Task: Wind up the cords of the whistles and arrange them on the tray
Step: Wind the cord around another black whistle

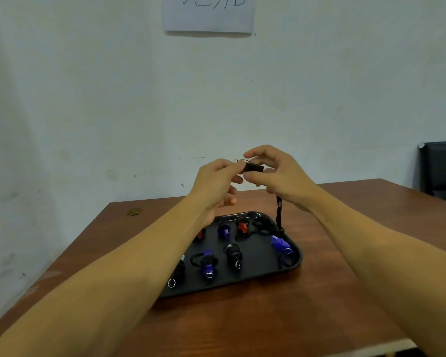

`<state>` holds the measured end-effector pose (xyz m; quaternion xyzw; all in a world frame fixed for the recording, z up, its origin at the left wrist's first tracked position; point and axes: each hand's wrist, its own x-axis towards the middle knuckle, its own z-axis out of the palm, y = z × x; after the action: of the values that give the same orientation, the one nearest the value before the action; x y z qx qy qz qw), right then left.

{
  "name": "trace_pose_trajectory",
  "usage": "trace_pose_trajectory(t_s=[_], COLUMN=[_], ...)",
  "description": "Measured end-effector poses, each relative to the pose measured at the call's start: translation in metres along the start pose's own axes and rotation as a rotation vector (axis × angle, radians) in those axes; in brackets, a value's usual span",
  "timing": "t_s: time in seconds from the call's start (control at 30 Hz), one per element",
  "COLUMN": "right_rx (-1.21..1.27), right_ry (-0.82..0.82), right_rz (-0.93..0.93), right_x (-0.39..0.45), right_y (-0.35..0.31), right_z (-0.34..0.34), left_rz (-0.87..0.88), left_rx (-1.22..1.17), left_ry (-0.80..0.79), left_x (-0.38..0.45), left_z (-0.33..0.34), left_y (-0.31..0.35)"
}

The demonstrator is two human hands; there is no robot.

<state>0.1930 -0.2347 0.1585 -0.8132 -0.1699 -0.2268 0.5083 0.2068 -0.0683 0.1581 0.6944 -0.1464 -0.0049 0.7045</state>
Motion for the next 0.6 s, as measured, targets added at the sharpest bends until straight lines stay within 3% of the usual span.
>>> trace_pose_trajectory(t_s=[0.13, 0.43, 0.6], right_rx=[0.069, -0.162, -0.155], right_ry=[0.006, -0.055, 0.023], right_rz=[0.047, -0.058, -0.045], right_x=[-0.005, -0.006, -0.005], right_y=[-0.002, -0.017, -0.019], right_z=[0.006, 0.023, 0.001], left_rz=[0.012, 0.036, 0.07], left_rx=[-0.092, -0.091, -0.105], left_ry=[0.053, 0.137, 0.21], left_x=[-0.01, -0.02, -0.024], left_z=[-0.01, -0.033, -0.054], left_y=[0.005, 0.019, 0.026])
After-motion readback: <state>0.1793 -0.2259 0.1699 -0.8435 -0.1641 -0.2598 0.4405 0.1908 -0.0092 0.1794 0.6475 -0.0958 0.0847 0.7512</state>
